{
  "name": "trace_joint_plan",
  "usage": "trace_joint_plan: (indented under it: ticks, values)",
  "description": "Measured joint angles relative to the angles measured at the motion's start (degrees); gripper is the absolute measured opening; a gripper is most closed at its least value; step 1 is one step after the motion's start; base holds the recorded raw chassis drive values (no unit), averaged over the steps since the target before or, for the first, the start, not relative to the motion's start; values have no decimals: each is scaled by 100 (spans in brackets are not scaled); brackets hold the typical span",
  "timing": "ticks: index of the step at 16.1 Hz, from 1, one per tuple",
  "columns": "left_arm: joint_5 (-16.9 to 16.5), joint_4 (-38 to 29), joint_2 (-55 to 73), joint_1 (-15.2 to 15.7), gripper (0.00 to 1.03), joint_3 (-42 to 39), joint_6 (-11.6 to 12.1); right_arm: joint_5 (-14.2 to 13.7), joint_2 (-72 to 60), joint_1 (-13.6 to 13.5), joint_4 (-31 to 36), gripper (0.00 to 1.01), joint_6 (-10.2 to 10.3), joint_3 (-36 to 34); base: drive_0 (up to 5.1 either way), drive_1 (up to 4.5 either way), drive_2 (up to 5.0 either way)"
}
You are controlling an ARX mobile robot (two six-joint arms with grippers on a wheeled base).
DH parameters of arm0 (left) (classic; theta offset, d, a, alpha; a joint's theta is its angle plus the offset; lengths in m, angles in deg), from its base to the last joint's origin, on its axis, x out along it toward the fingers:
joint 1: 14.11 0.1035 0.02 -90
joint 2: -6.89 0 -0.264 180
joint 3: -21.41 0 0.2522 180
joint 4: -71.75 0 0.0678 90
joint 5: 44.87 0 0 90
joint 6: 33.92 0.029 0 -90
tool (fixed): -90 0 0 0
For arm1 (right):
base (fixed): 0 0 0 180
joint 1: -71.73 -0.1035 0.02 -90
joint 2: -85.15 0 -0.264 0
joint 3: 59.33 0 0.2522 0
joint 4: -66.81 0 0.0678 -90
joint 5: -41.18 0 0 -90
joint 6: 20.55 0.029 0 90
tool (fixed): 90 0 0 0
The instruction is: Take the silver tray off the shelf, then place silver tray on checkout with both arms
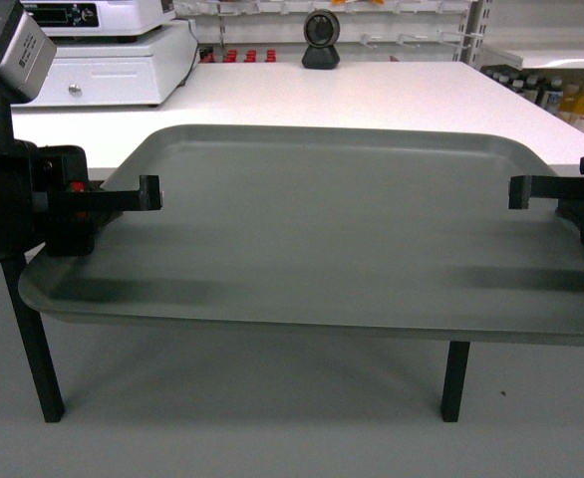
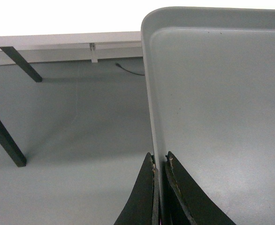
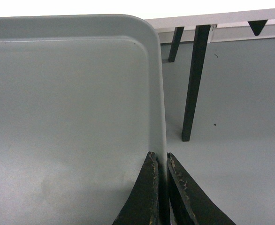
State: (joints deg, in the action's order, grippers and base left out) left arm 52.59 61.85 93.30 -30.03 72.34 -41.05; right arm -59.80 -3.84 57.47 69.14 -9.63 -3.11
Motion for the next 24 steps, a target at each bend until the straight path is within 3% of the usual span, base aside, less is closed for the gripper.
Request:
trace_joint_plan:
  ticks: [24]
  values:
    - [0,4,0,0,3,-2,0,4,-9,0,-22,3,0,0,-2,432,-435]
